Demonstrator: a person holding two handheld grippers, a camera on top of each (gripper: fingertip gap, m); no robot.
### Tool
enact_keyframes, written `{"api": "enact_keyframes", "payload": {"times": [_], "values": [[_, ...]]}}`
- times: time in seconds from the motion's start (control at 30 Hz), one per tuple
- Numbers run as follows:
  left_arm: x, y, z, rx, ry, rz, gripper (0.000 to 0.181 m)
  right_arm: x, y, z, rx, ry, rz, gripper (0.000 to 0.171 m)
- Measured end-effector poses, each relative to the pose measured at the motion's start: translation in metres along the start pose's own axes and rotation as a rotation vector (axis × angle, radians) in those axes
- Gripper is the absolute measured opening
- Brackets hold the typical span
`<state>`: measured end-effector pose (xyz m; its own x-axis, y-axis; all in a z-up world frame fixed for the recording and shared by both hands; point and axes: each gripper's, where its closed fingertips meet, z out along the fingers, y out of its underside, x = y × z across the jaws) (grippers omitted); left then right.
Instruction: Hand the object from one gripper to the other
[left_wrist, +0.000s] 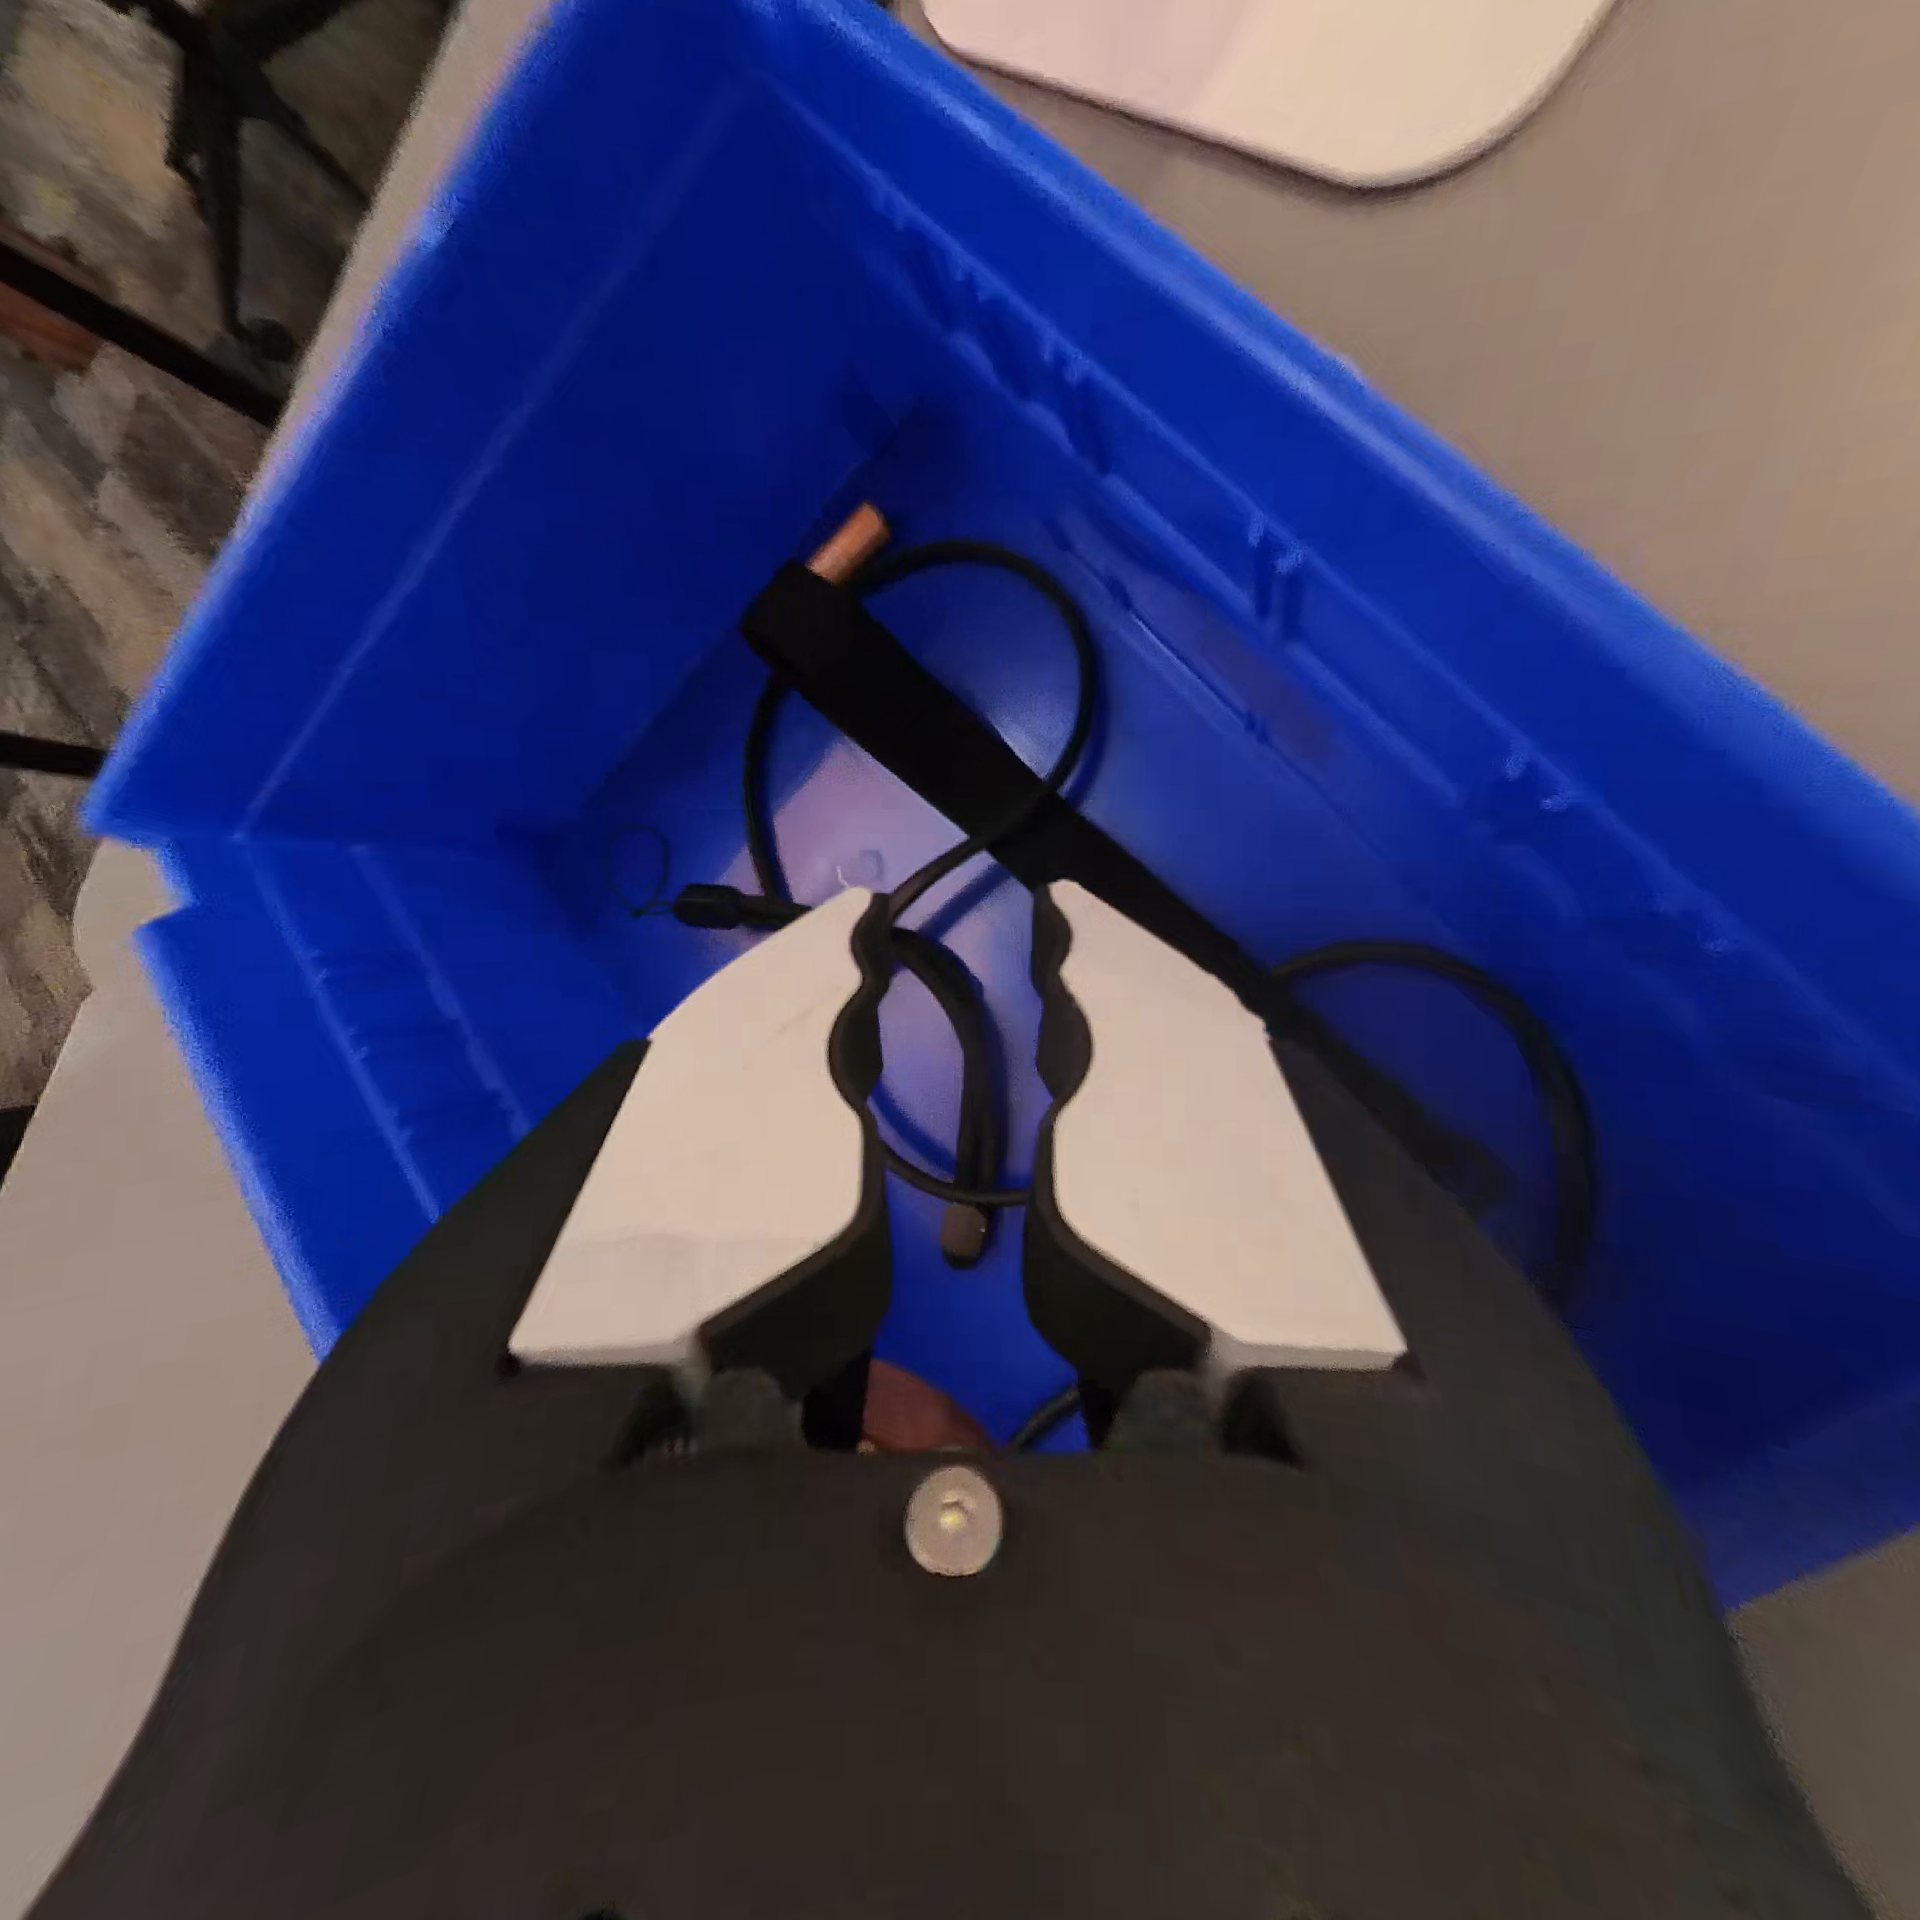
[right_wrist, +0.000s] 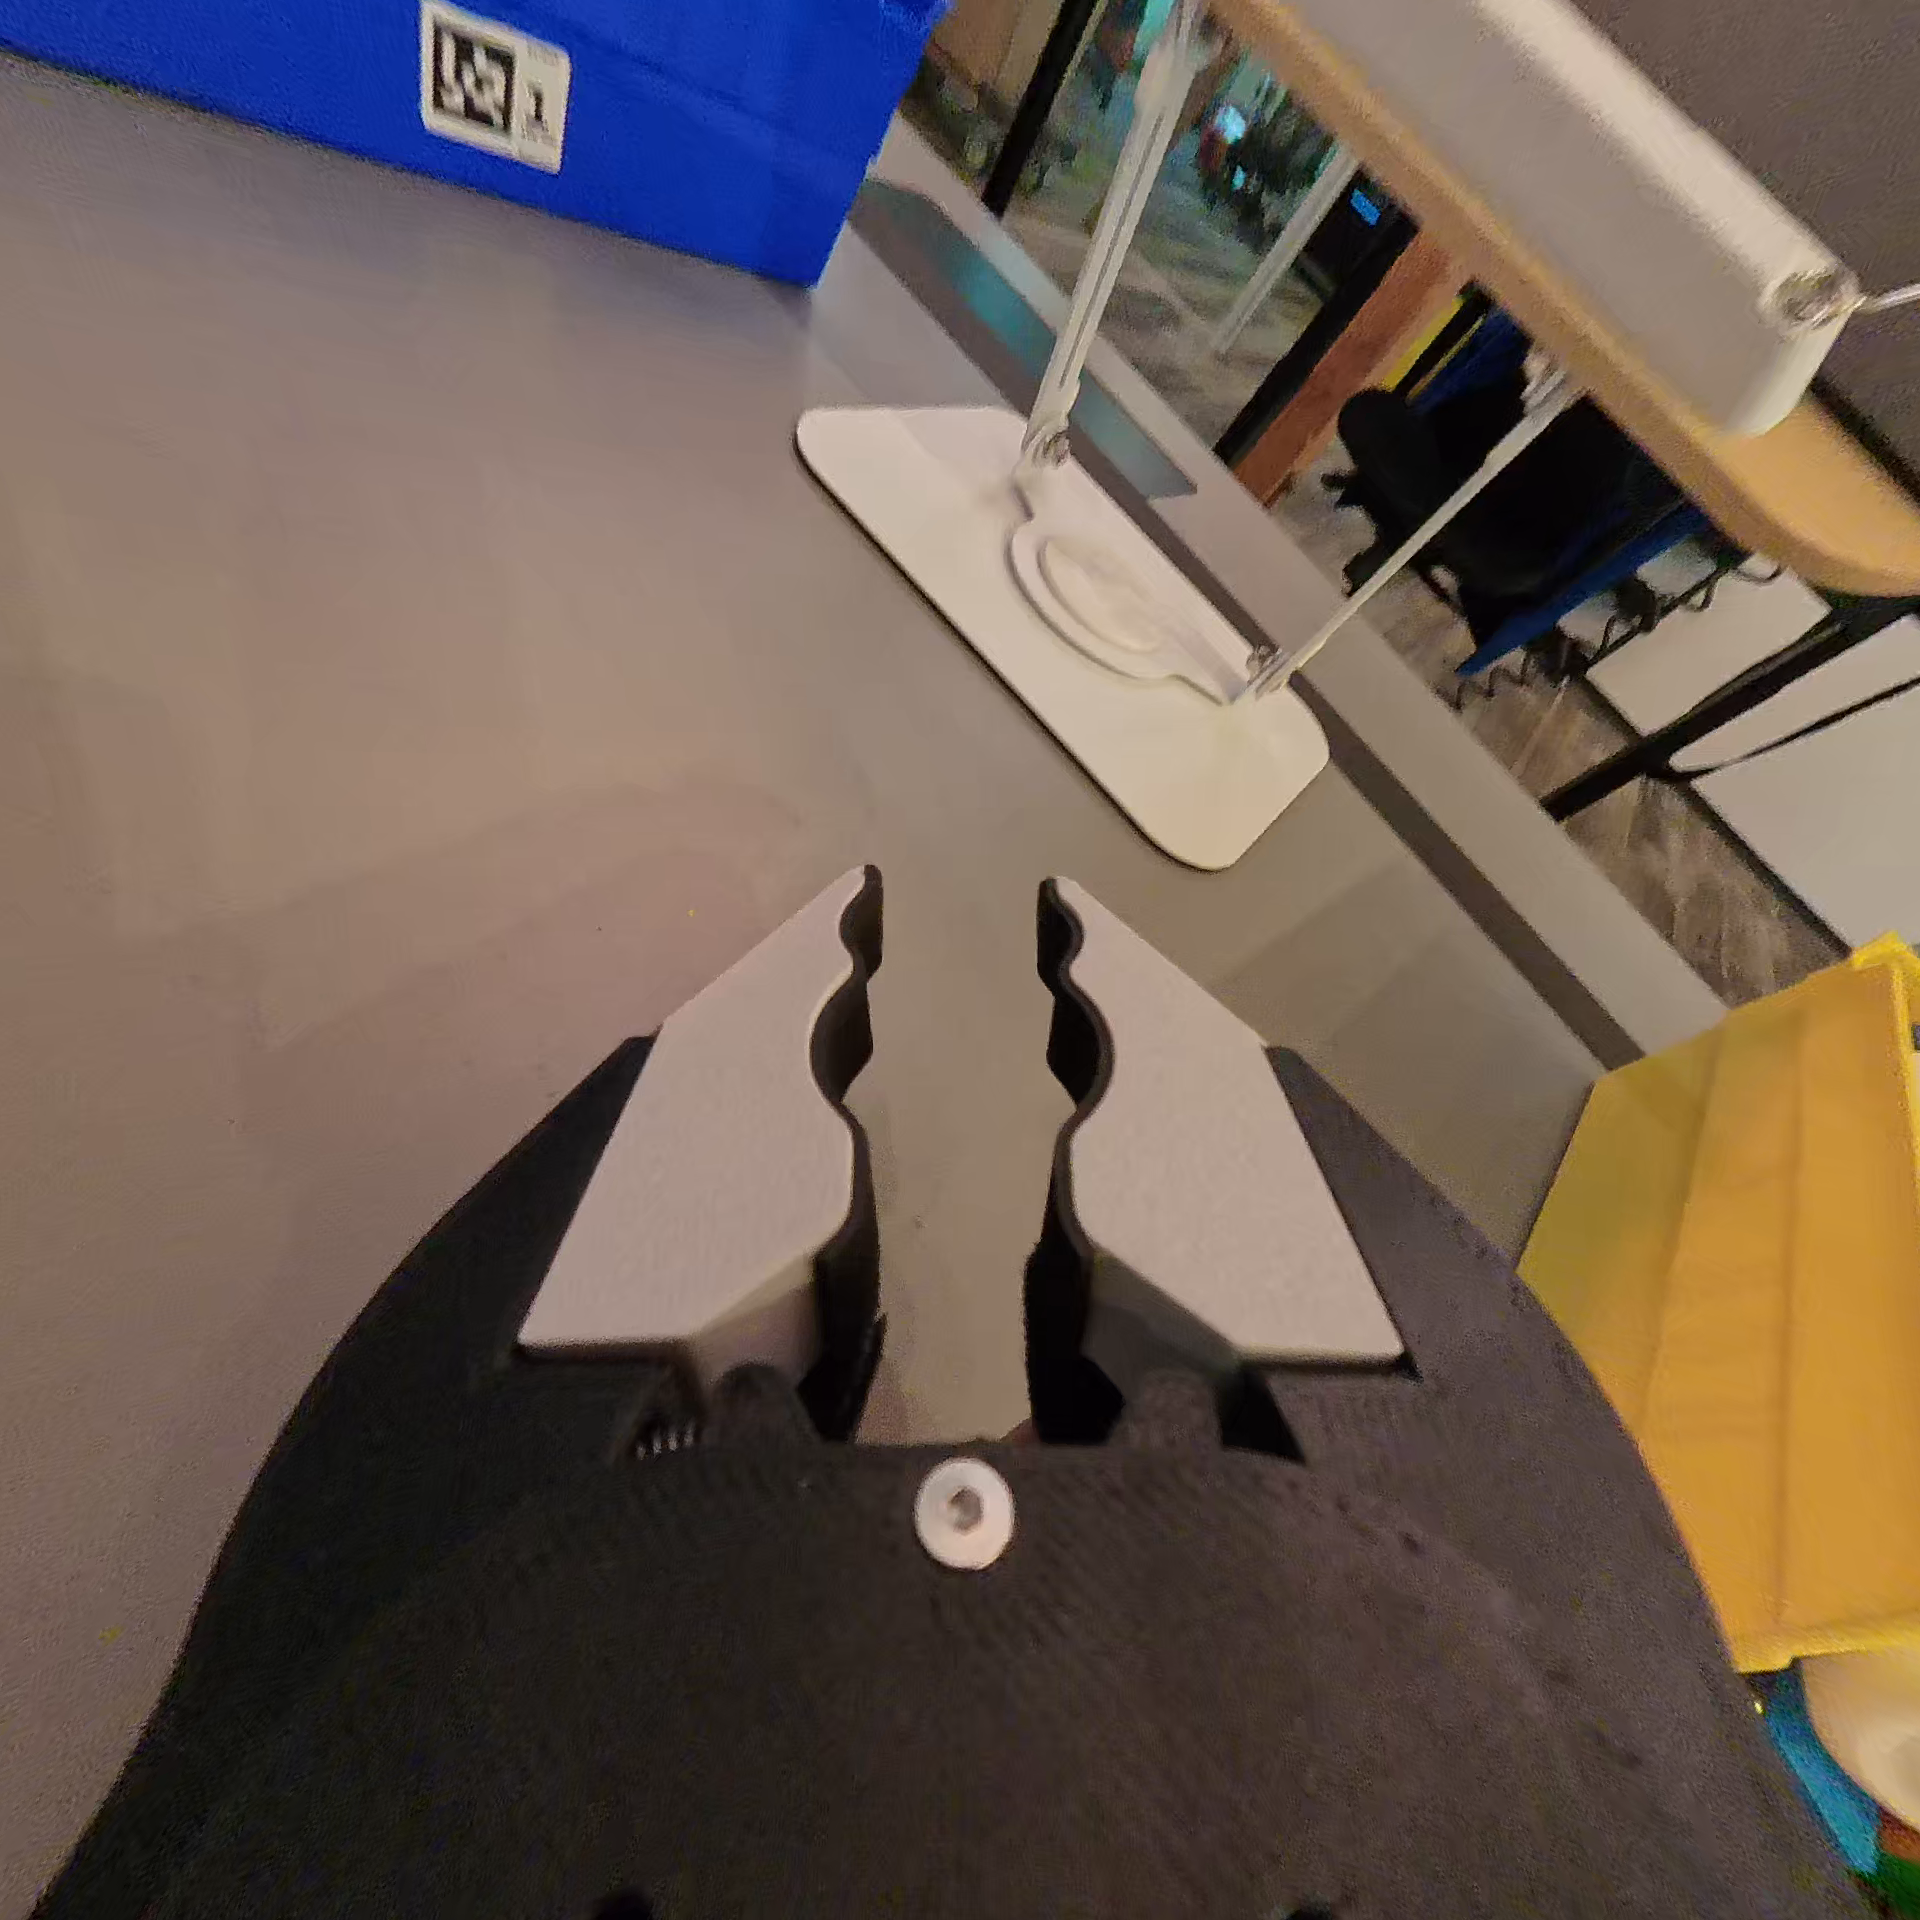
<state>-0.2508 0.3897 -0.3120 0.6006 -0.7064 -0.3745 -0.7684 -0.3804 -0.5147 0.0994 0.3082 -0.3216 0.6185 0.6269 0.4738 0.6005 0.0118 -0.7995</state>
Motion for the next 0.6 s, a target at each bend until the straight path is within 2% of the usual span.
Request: {"api": "enact_keyframes", "payload": {"times": [0.17, 0.27, 0.5, 0.6], "values": [[0.005, 0.018, 0.032, -0.143, 0.028, 0.184, 0.03, -0.002, 0.005, 0.005, -0.044, 0.007, -0.034, 0.025], [0.002, 0.02, 0.047, -0.18, 0.023, 0.248, 0.023, -0.007, 0.009, 0.009, -0.081, 0.008, -0.09, 0.024], [0.005, 0.012, 0.062, -0.142, 0.173, 0.163, 0.006, -0.012, 0.016, 0.012, -0.126, 0.0, -0.131, 0.022], [-0.004, 0.012, 0.062, -0.152, 0.123, 0.157, 0.004, -0.013, 0.016, 0.013, -0.13, -0.004, -0.143, 0.022]]}}
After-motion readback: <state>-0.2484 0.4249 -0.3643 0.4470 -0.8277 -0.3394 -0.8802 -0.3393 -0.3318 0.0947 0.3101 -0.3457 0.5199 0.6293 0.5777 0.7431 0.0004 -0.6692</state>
